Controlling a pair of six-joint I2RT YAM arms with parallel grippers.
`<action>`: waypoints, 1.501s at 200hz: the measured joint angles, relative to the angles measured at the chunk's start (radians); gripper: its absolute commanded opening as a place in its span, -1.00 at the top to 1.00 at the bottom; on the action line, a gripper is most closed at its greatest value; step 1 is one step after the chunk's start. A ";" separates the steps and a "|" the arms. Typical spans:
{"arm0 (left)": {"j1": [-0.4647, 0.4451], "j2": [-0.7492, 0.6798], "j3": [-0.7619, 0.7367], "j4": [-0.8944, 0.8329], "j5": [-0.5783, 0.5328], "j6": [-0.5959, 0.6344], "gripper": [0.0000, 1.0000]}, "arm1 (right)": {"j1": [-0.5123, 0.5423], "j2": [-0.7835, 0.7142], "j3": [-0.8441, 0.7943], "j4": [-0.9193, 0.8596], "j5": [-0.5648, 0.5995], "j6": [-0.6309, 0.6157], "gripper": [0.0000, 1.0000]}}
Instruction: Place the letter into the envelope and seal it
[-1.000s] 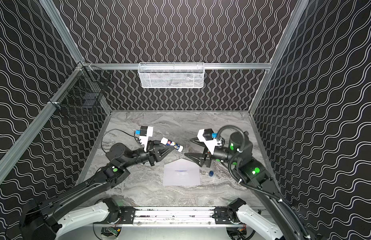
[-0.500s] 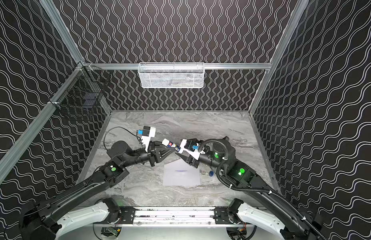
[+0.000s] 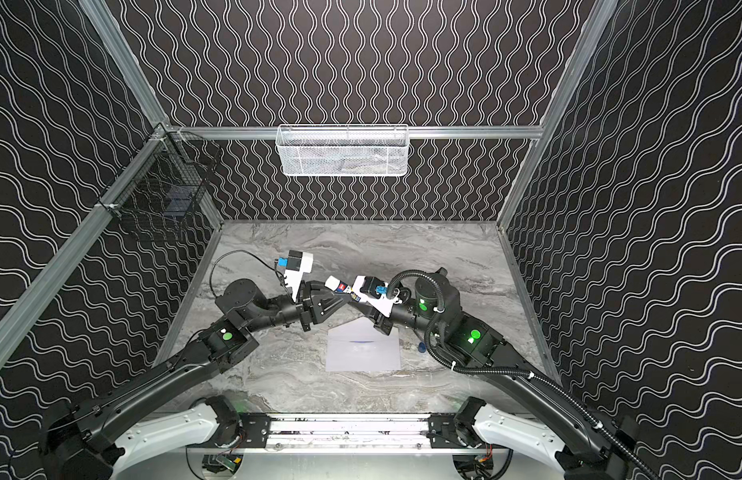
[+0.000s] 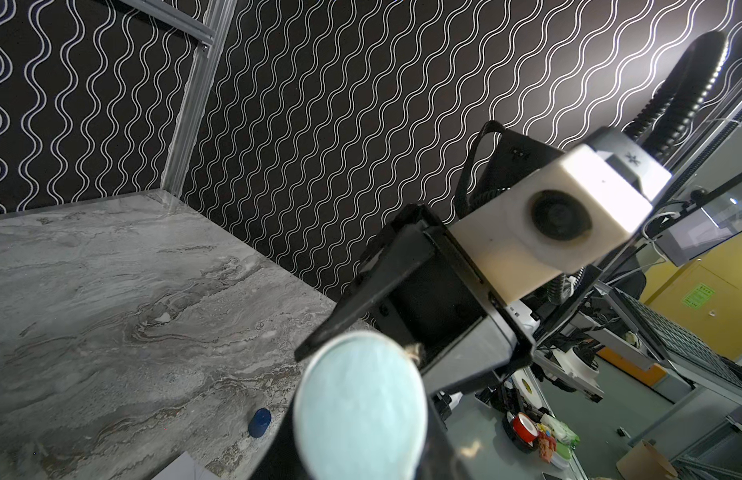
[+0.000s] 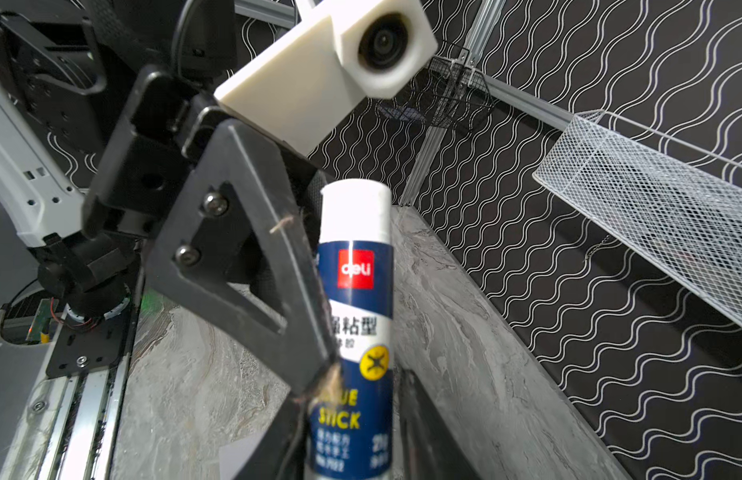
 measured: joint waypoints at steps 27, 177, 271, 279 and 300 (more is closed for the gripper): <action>0.000 0.003 0.011 0.001 -0.015 0.000 1.00 | 0.000 0.013 0.033 -0.024 0.002 0.000 0.83; -0.009 0.113 -0.035 0.301 -0.063 -0.138 -0.42 | 0.008 -0.070 -0.356 0.632 0.193 0.494 0.96; 0.001 0.157 0.023 0.288 -0.088 -0.060 0.08 | 0.032 -0.030 -0.364 0.691 0.159 0.546 0.96; 0.006 0.161 0.023 0.288 -0.088 -0.059 0.16 | 0.035 -0.028 -0.364 0.691 0.156 0.546 0.96; 0.018 0.165 0.026 0.287 -0.086 -0.058 0.40 | 0.039 -0.027 -0.364 0.692 0.155 0.546 0.95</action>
